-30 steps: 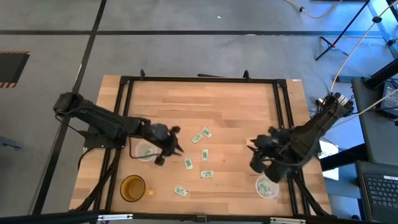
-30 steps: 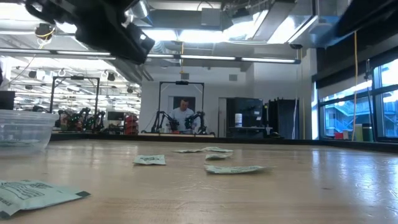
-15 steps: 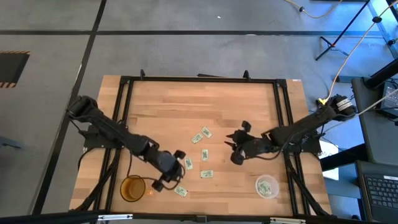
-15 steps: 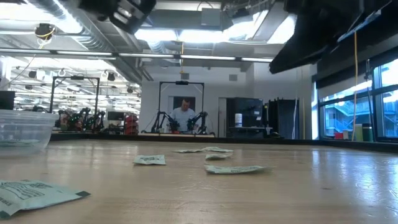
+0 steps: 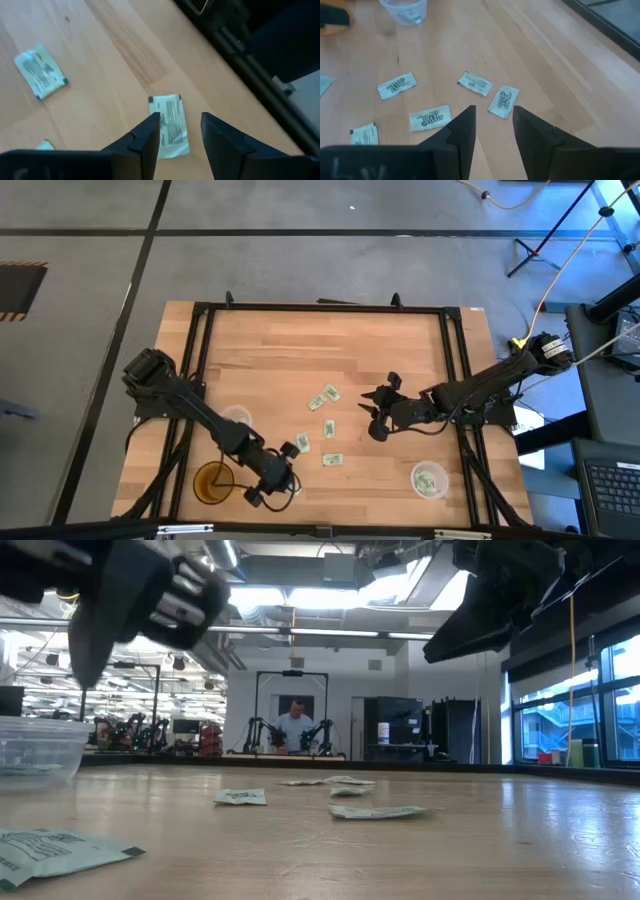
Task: Pick and place items into bin
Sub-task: Put the green stevia packet into the left transparent bin
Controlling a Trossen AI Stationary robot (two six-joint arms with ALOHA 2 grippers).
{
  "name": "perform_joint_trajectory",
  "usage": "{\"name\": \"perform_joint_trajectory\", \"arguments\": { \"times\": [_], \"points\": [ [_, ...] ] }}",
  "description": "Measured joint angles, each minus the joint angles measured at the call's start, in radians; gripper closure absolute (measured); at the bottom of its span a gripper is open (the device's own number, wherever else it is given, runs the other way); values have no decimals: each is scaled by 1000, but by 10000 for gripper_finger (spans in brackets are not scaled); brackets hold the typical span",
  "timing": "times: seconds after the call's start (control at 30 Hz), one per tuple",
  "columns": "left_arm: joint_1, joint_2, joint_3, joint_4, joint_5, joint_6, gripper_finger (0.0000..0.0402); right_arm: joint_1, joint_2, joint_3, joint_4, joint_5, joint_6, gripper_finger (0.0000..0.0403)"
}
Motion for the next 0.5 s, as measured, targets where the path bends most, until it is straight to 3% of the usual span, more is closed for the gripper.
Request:
{"name": "perform_joint_trajectory", "arguments": {
  "times": [0.5],
  "points": [
    [-9, 131, 0, -4, -44, -8, 294, 0, 0, 0, 2, 0, -10, 270]
  ]
}}
